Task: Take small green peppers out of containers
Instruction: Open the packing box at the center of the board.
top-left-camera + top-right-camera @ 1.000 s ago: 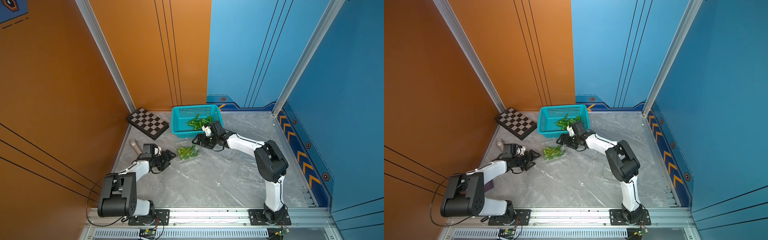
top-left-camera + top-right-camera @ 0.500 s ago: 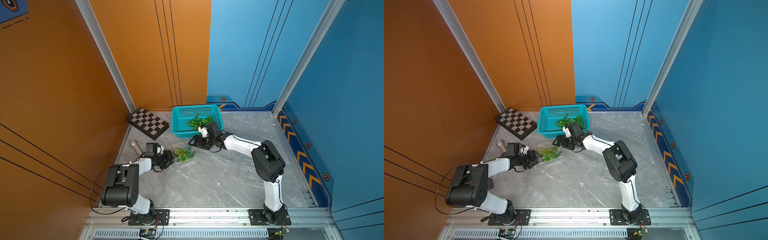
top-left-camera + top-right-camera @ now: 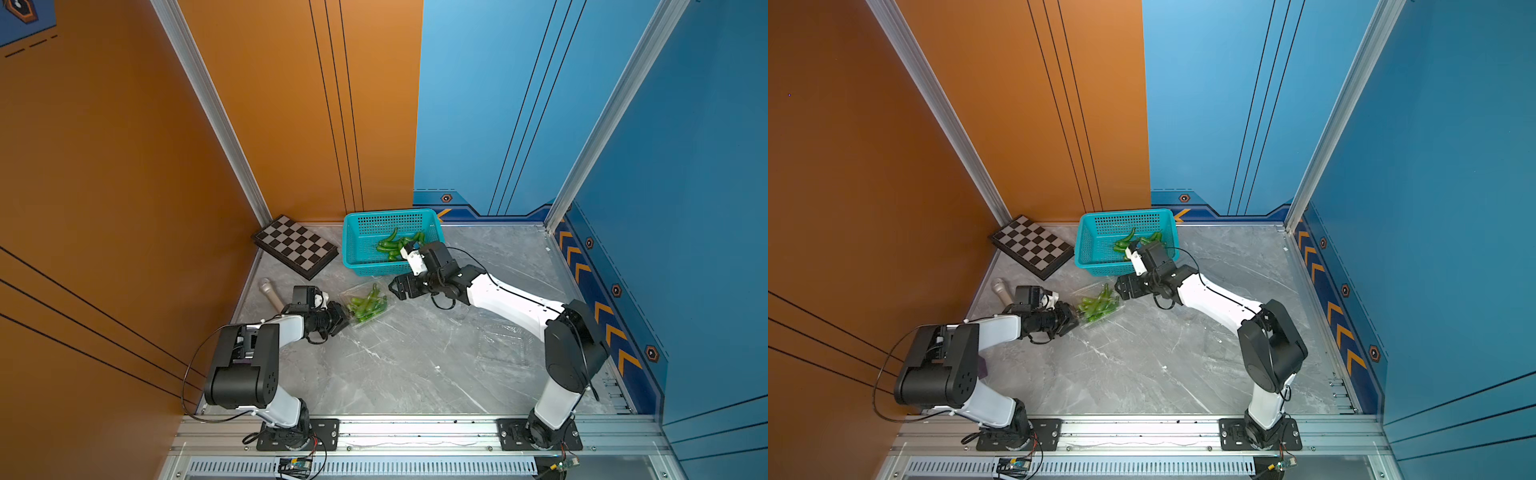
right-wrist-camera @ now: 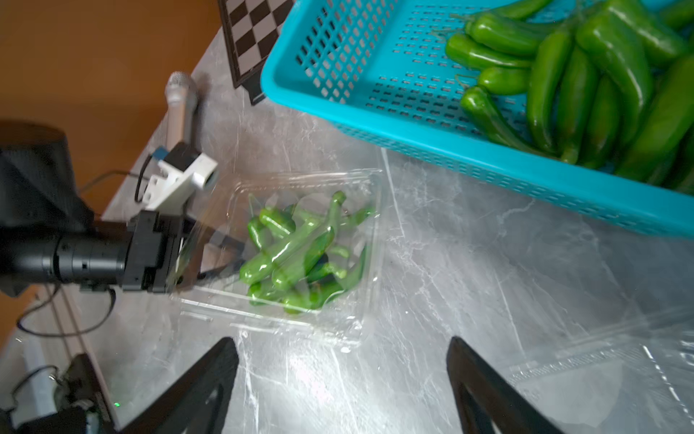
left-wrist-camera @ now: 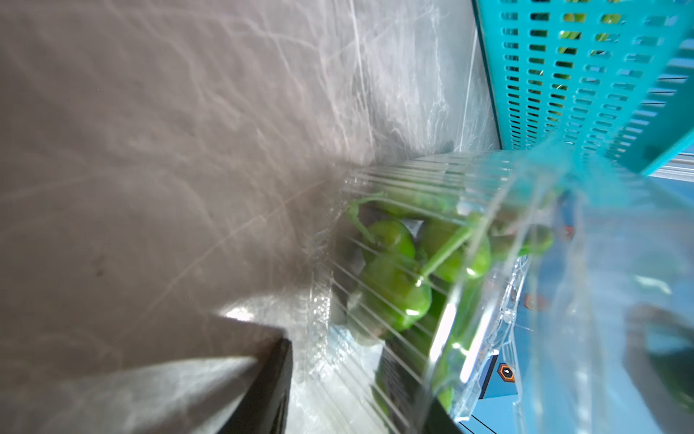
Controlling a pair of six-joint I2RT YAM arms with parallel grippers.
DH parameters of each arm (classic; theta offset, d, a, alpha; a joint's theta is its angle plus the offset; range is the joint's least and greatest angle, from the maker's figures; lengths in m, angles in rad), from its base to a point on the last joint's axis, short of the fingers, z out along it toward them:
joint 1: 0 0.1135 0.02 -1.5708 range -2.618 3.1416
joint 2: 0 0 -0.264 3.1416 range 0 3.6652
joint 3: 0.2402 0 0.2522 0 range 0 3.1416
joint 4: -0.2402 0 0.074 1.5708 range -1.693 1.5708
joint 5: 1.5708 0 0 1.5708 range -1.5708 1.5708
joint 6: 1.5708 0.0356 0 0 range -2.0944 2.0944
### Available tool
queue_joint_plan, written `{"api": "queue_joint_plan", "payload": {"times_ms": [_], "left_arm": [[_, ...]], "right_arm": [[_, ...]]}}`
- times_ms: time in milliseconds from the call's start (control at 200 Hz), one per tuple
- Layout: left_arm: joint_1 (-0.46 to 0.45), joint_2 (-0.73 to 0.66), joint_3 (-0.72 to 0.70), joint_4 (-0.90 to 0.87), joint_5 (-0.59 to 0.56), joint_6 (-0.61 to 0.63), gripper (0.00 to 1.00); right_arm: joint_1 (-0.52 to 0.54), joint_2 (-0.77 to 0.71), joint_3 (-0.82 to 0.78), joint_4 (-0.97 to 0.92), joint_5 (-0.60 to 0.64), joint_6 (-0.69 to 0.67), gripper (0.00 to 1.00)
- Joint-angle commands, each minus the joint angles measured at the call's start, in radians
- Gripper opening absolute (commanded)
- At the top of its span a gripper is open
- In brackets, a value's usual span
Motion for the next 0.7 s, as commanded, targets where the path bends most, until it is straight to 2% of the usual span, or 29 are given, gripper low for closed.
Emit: {"api": "queue_joint_plan", "payload": {"times_ms": [0, 85, 325, 410, 631, 696], "left_arm": [[0.003, 0.022, 0.021, -0.026, -0.002, 0.020, 0.43], [0.002, 0.020, 0.031, -0.046, -0.010, 0.030, 0.43], [-0.002, 0.020, 0.031, -0.052, -0.008, 0.029, 0.43], [-0.004, 0.022, 0.030, -0.052, -0.009, 0.027, 0.43], [-0.005, 0.030, 0.033, -0.054, -0.008, 0.027, 0.43], [-0.006, 0.028, 0.033, -0.055, -0.008, 0.028, 0.43]], "right_arm": [[0.115, 0.030, 0.041, -0.196, 0.292, -0.213, 0.88], [0.182, 0.075, 0.053, -0.215, 0.418, -0.298, 0.88], [0.236, 0.159, 0.070, -0.154, 0.573, -0.387, 0.88], [0.249, 0.173, 0.081, -0.128, 0.598, -0.407, 0.88], [0.254, 0.168, 0.089, -0.114, 0.537, -0.415, 0.87], [0.253, 0.174, 0.089, -0.103, 0.552, -0.415, 0.87]]}}
